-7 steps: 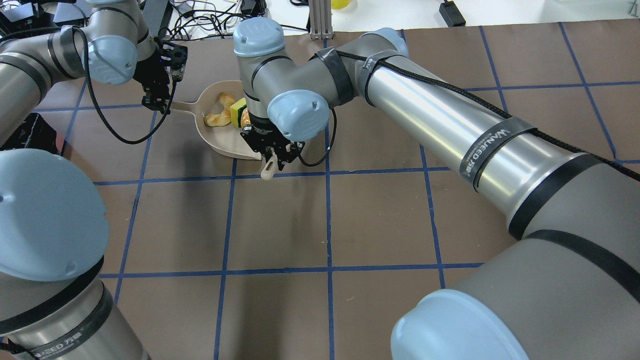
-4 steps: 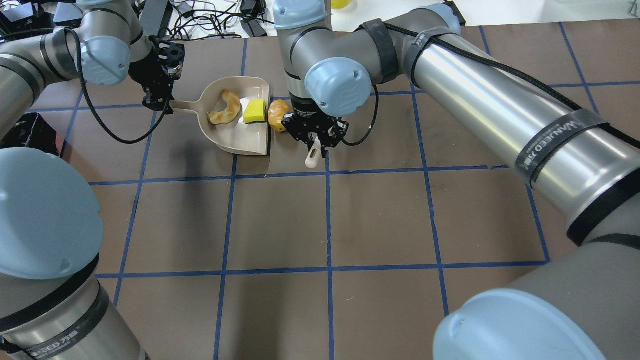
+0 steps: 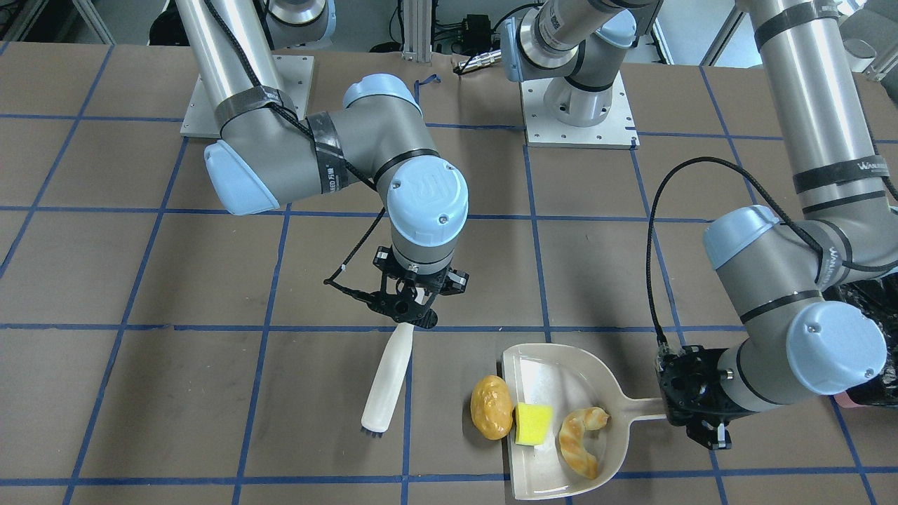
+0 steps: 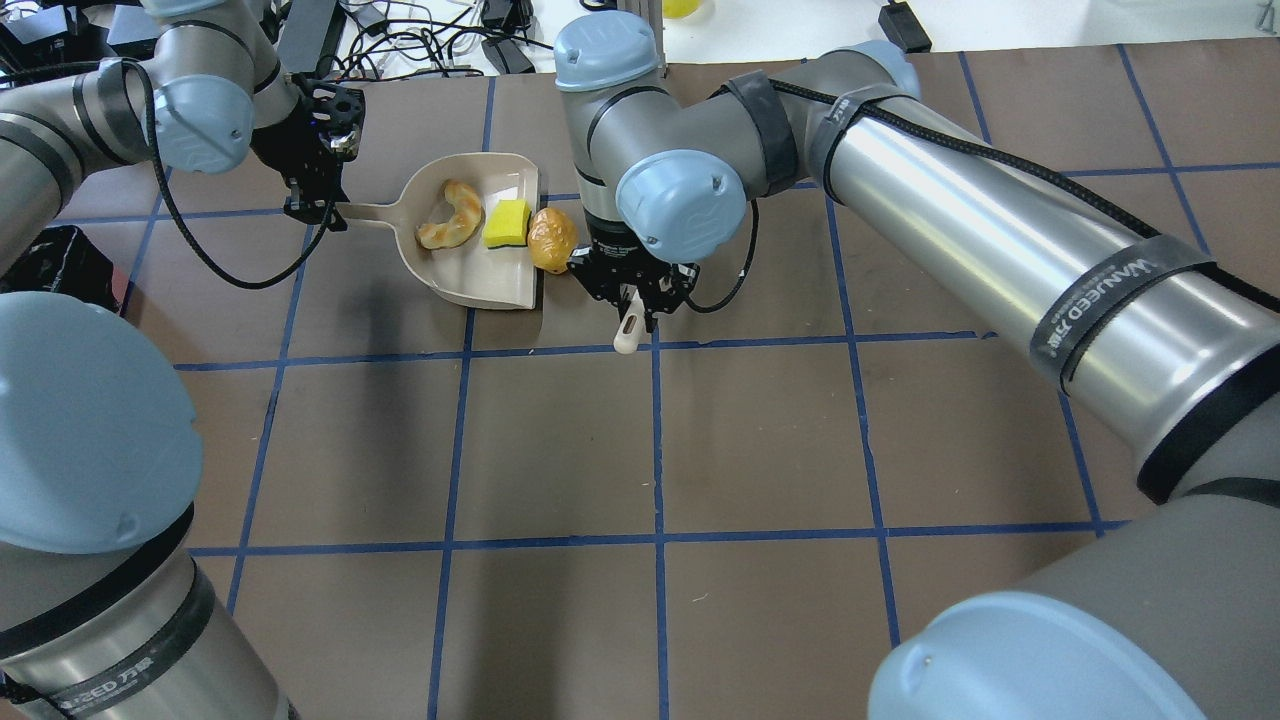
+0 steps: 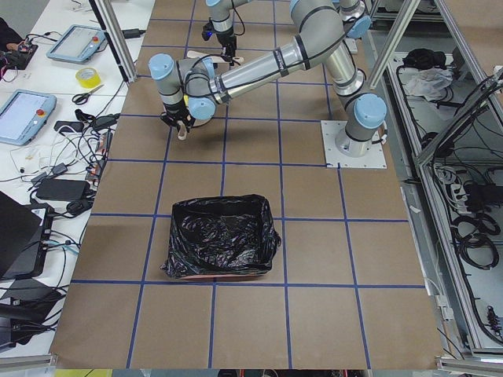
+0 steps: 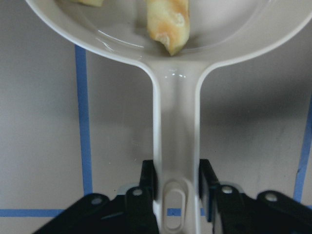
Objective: Sweep and dump trash into bin
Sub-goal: 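Keep brushing the trash deeper into the dustpan held by the left gripper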
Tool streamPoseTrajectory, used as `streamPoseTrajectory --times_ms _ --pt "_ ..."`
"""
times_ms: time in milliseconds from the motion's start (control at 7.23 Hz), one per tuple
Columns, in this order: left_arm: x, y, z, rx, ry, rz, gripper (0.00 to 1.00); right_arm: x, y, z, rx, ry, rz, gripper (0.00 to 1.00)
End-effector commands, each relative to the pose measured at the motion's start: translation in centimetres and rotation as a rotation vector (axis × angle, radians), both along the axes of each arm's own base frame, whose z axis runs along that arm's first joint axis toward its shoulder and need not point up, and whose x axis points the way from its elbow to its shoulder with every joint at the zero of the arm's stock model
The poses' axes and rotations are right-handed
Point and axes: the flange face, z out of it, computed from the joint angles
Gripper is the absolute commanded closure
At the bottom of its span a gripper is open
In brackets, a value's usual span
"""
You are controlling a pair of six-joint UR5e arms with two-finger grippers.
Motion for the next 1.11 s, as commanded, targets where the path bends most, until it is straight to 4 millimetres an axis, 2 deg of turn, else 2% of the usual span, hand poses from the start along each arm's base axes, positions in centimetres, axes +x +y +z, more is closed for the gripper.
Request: streamPoseTrajectory --times_ms 0,138,415,554,692,969 --pt "0.3 -0.1 -0.3 0.016 -0.036 -0.006 0.99 4.1 0.4 -2.7 -0.038 -0.062 -0.005 1.00" --pt "0.2 -0.1 -0.5 0.024 -0.058 -0.012 0.99 5.3 0.4 -4.2 -0.046 -0.063 -0.021 1.00" --pt "0.1 -0.2 -0.6 0.024 -0.058 -0.013 0.99 6.8 0.4 -5.1 -0.065 -0.102 -0.033 1.00" --pt "0.2 -0.2 -0.6 0.024 -0.058 -0.013 0.99 8.2 0.8 -5.8 -0.068 -0.105 -0.033 1.00" --pt "0.1 -0.2 -0.6 0.024 -0.058 -0.015 0.99 10.1 0.9 -6.3 -0.069 -0.137 -0.056 1.00" --pt "0.2 -0.2 -0.6 0.024 -0.058 -0.013 0.99 14.3 -0.6 -6.5 -0.096 -0.206 -0.083 1.00"
